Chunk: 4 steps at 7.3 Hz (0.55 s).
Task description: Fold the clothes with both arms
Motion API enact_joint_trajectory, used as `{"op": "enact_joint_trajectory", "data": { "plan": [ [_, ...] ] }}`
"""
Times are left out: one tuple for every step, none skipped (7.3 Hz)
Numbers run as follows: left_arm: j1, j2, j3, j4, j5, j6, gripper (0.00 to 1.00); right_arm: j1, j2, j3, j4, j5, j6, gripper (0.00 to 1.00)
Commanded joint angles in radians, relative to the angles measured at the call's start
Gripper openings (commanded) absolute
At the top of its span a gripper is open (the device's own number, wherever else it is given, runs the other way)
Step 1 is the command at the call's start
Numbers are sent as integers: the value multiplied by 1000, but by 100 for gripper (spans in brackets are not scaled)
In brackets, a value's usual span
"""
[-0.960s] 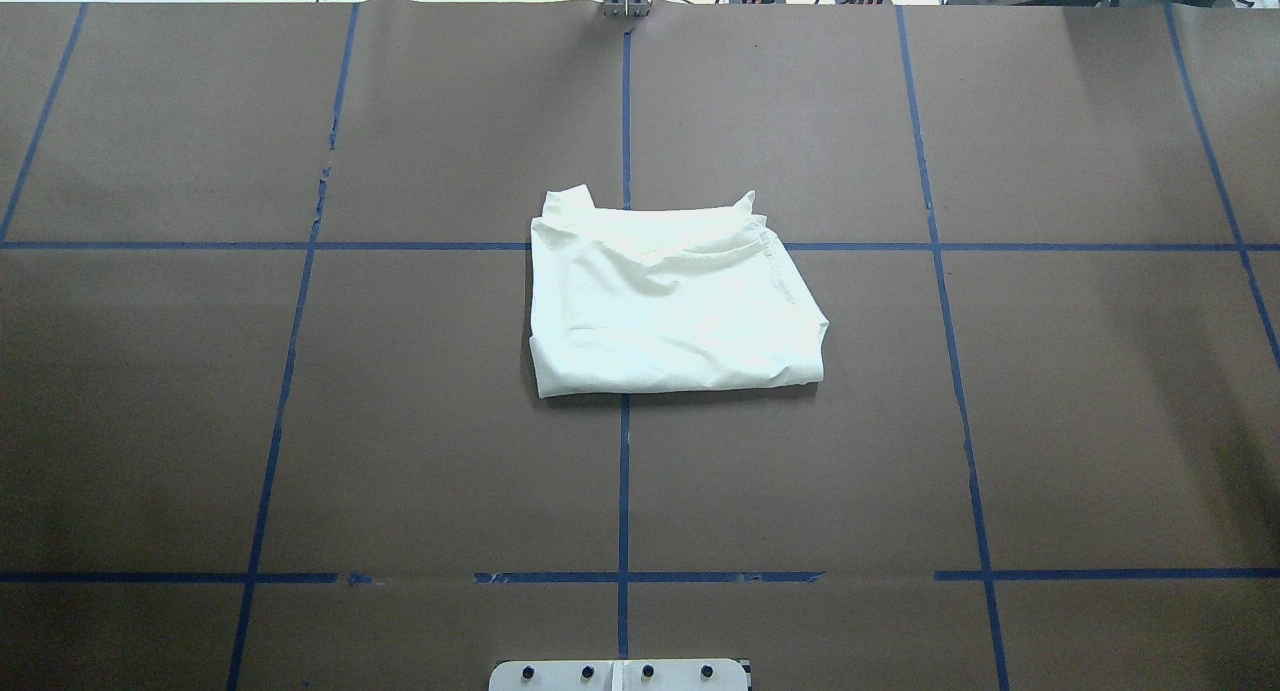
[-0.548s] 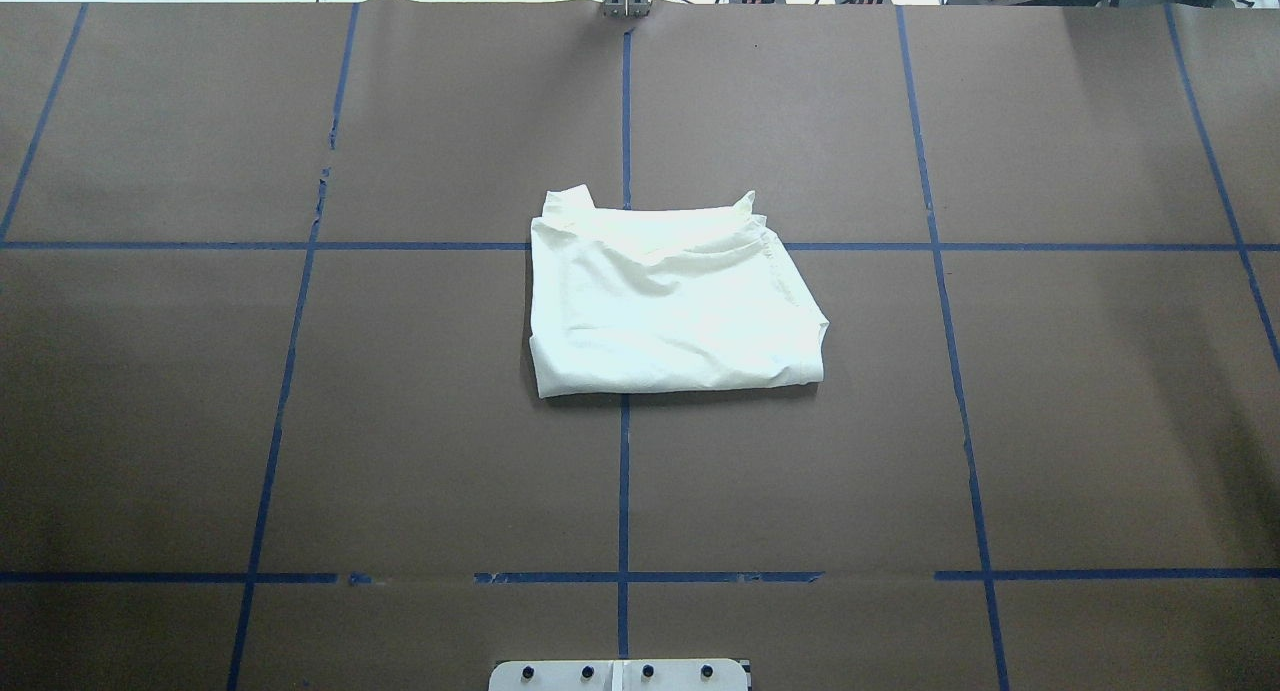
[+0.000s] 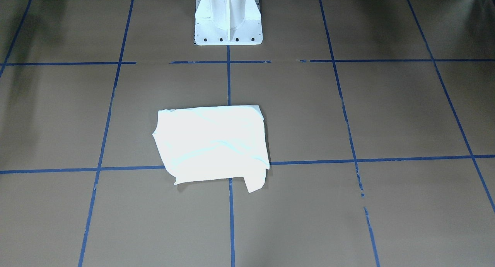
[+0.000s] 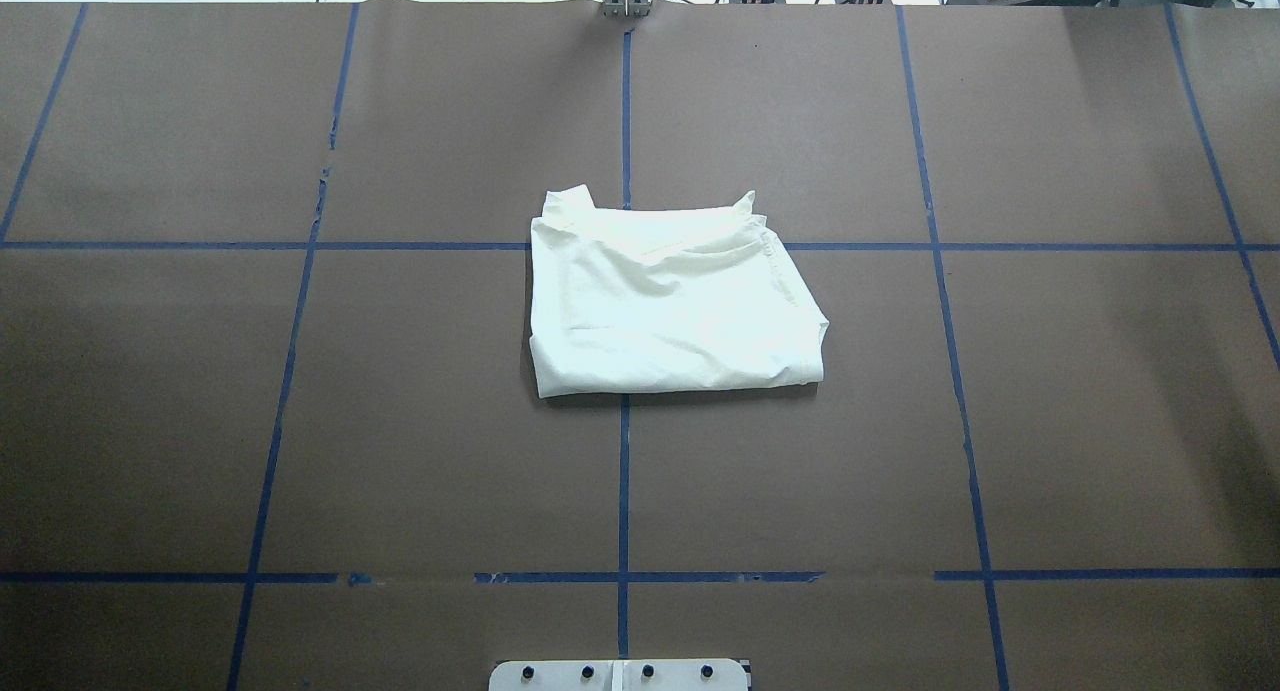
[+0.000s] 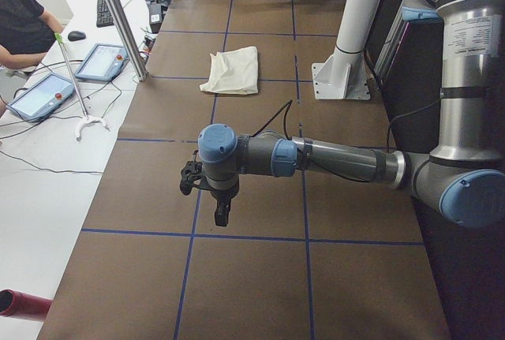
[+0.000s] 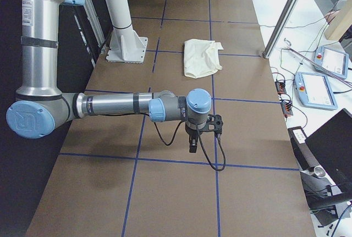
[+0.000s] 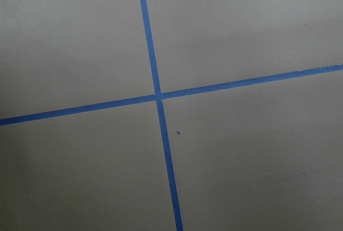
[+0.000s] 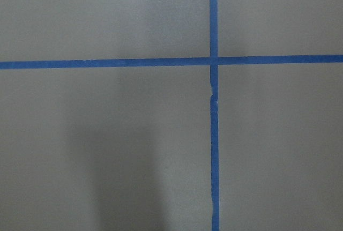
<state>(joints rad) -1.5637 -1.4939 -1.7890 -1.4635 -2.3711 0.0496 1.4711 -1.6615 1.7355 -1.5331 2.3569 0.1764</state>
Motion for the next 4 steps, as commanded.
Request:
{"op": "enact_joint_trajectory", "data": {
  "plan": [
    [1, 29, -19, 14, 0, 0, 100, 0, 0, -1, 4, 2, 0, 100],
    [2, 30, -18, 11, 1, 0, 100, 0, 0, -2, 5, 2, 0, 100],
    [2, 30, -18, 5, 0, 0, 100, 0, -1, -2, 4, 4, 0, 100],
    [4, 29, -21, 0, -2, 3, 100, 0, -1, -2, 5, 5, 0, 100]
  ]
}}
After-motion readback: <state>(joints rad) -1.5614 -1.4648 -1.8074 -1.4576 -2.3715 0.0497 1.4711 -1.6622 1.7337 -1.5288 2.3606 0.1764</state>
